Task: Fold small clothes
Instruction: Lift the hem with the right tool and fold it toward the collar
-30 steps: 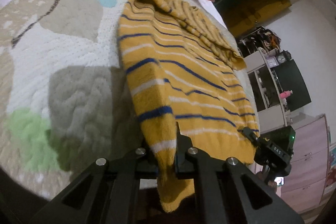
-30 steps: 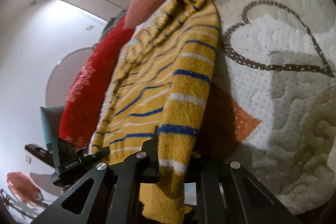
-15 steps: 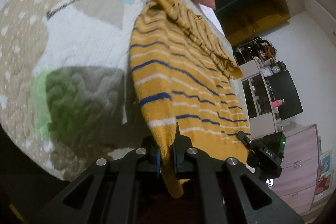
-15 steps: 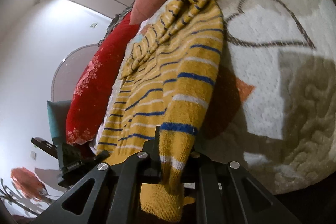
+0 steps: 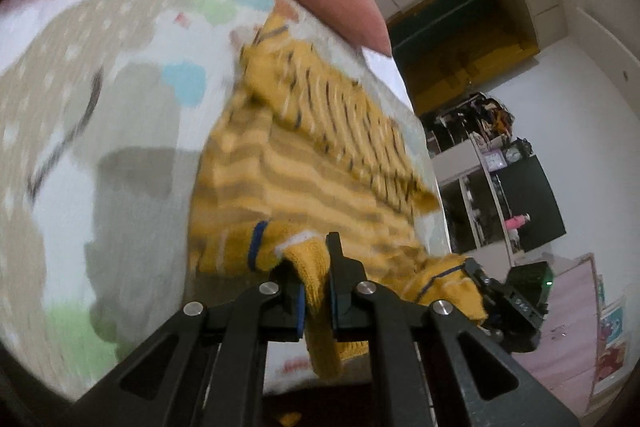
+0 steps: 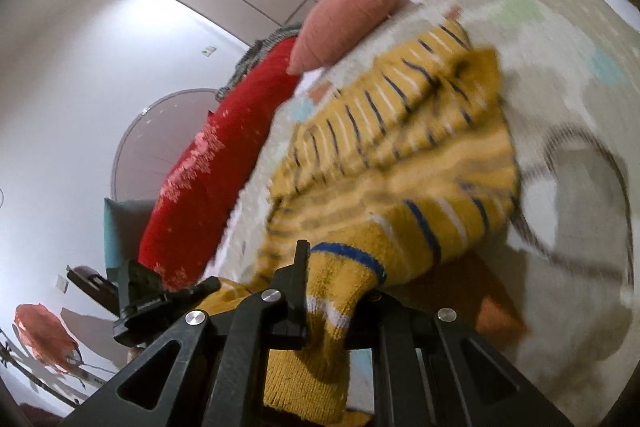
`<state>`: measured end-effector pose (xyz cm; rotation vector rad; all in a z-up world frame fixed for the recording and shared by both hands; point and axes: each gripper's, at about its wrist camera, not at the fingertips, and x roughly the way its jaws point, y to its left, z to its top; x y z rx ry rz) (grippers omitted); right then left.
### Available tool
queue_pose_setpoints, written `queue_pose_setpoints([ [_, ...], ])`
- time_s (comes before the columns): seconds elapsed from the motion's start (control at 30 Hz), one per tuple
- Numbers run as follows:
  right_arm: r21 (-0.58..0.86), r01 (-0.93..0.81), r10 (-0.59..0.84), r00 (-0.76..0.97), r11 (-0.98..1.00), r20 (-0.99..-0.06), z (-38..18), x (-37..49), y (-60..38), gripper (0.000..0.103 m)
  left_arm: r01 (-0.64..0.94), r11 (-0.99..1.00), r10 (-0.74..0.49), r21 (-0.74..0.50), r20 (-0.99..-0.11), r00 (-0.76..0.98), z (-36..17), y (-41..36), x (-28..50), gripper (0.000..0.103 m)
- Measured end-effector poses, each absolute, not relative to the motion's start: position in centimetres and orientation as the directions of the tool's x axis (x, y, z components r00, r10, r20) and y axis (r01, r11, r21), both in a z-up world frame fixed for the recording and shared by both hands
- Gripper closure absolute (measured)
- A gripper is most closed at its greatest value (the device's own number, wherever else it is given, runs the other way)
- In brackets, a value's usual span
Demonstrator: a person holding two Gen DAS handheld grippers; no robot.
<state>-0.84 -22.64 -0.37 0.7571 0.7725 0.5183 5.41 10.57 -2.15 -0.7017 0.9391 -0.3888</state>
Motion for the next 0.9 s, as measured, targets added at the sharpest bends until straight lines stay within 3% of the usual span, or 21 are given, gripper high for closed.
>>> queue_pose_setpoints([
  [0.27, 0.764, -0.118, 0.628, 0.655, 0.634, -0.42, 2.2, 9.8, -22.8, 0.091, -0.016, 0.74, -0.538, -0.672, -0.607, 0.585, -0.3, 10.5, 17.6, 0.095],
  [0.53, 0.804, 0.037, 0.618, 0.619, 0.594, -0.485, -2.2, 21.4, -24.8, 0.089, -0.083, 0.744, -0.528, -0.663, -0.66, 0.534, -3.9, 9.9, 29.0, 0.095],
  [0.57, 0.815, 0.066, 0.619, 0.615, 0.576, -0.488, -3.0, 22.6, -25.3, 0.084, -0.098, 0.731, -0.533, -0.676, -0.654, 0.537, -4.4, 10.2, 29.8, 0.094],
  [0.6, 0.828, 0.09, 0.623, 0.615, 0.554, -0.484, -3.8, 23.7, -25.7, 0.072, -0.118, 0.709, -0.541, -0.695, -0.644, 0.541, -4.9, 10.6, 30.6, 0.093],
  [0.67, 0.857, 0.148, 0.627, 0.623, 0.493, -0.468, -5.5, 25.6, -26.9, 0.054, -0.162, 0.645, -0.568, -0.747, -0.61, 0.552, -6.0, 11.7, 32.3, 0.084],
  [0.77, 0.9, 0.204, 0.627, 0.659, 0.384, -0.417, -7.5, 28.0, -28.7, 0.045, -0.21, 0.587, -0.578, -0.782, -0.586, 0.567, -7.1, 12.9, 34.1, 0.075],
  [0.83, 0.897, 0.225, 0.592, 0.686, 0.38, -0.423, -7.7, 28.8, -29.5, 0.029, -0.211, 0.578, -0.589, -0.789, -0.581, 0.562, -7.5, 13.1, 34.8, 0.073],
  [0.9, 0.883, 0.255, 0.548, 0.706, 0.395, -0.449, -7.8, 29.5, -30.5, 0.025, -0.197, 0.596, -0.589, -0.778, -0.591, 0.551, -7.6, 12.8, 35.0, 0.069],
])
